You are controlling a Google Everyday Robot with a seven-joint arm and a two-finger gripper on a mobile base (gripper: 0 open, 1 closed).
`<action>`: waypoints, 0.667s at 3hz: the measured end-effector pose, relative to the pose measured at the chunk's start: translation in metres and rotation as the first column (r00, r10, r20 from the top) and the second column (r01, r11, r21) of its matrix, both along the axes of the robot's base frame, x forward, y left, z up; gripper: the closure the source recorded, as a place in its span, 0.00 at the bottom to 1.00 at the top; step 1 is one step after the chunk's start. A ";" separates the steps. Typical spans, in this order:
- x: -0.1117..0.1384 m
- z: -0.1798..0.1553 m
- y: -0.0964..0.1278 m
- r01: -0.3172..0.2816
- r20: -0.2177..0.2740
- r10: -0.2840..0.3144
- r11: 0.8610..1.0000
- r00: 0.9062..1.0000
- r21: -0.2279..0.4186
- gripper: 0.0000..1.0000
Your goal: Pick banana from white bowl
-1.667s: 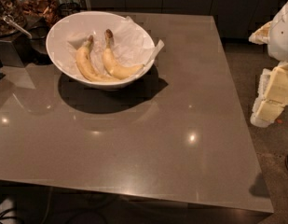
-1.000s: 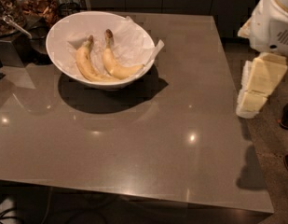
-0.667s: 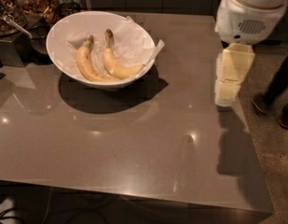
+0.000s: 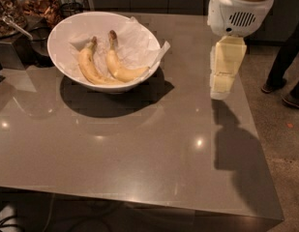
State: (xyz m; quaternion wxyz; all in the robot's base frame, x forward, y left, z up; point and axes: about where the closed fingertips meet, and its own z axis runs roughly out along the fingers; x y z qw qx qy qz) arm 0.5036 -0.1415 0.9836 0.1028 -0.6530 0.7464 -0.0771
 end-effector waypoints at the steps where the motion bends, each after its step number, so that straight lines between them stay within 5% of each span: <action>1: 0.022 0.001 0.009 0.090 -0.024 -0.089 0.994 0.996 0.055 0.00; 2: 0.060 0.008 0.031 0.201 -0.044 -0.196 0.970 0.980 0.140 0.00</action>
Offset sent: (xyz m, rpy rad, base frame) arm 0.0593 0.0363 0.0091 0.1442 0.2209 -0.3523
